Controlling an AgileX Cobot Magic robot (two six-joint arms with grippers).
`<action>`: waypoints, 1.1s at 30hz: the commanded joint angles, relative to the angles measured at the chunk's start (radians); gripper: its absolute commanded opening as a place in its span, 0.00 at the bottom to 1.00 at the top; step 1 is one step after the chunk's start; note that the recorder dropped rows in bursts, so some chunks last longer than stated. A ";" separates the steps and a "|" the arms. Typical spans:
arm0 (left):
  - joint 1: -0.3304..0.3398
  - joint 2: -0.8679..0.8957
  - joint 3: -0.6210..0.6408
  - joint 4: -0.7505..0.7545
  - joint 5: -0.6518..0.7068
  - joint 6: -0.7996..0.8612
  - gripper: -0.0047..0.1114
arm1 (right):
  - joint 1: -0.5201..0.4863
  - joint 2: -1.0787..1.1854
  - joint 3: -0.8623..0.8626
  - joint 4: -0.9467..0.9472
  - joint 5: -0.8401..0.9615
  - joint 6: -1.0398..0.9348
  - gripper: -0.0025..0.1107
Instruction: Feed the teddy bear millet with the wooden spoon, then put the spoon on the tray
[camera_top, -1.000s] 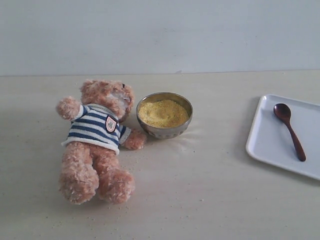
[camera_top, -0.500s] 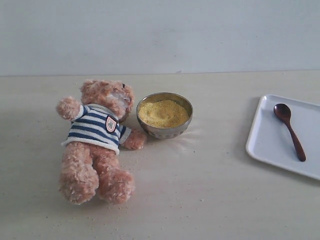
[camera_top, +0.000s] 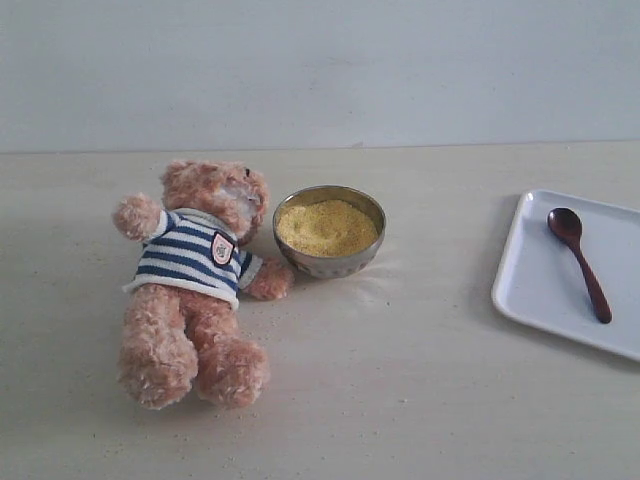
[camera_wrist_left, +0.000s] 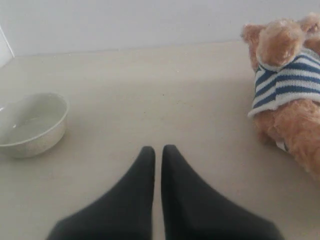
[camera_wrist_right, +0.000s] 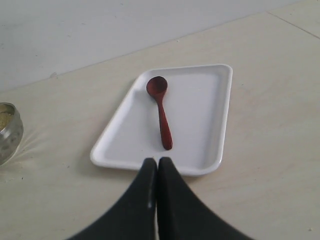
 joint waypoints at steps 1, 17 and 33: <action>0.002 -0.003 -0.001 0.017 -0.003 -0.077 0.08 | -0.003 -0.005 0.000 -0.002 -0.011 0.001 0.02; 0.002 -0.003 -0.001 0.017 -0.010 -0.077 0.08 | -0.003 -0.005 0.000 -0.002 -0.011 0.001 0.02; 0.002 -0.003 -0.001 0.017 -0.014 -0.077 0.08 | -0.003 -0.005 0.000 -0.002 -0.011 0.001 0.02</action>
